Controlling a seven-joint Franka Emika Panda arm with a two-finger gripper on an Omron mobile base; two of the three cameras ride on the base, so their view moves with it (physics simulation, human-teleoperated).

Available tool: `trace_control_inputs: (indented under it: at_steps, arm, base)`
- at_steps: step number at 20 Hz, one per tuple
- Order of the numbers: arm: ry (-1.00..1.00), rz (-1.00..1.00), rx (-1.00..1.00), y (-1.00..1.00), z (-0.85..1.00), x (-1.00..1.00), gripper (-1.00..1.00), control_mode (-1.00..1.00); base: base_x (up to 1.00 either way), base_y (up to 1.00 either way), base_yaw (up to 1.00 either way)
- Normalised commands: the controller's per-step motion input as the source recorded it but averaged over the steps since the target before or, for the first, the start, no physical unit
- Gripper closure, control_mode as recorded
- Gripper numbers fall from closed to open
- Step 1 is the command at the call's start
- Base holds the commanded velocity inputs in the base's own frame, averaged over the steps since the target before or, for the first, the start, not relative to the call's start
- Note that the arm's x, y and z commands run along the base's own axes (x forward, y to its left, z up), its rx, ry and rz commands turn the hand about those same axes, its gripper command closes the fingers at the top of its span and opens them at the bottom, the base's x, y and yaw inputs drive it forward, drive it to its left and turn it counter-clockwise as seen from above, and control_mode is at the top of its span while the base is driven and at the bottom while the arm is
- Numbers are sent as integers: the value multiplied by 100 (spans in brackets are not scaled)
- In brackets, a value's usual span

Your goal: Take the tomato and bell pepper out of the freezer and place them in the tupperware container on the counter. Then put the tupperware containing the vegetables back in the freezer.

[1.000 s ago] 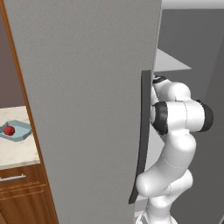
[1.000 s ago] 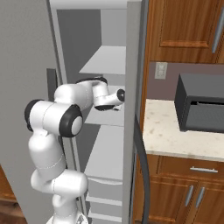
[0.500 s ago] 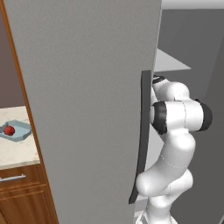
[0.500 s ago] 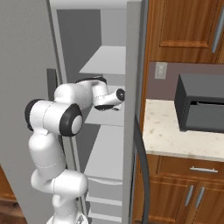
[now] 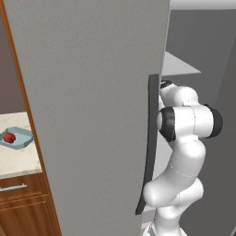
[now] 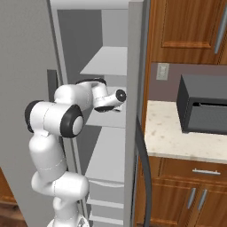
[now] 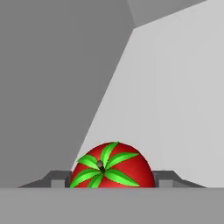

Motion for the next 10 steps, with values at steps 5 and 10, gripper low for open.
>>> trace_control_inputs:
  at_steps: [5, 10]
  arm:
    - [-4, 0, -3, 1, -4, -11, 100, -100]
    - [-9, -8, -6, 0, 0, -23, 100, -100]
  base:
    - [0, 0, 0]
    - [0, 0, 0]
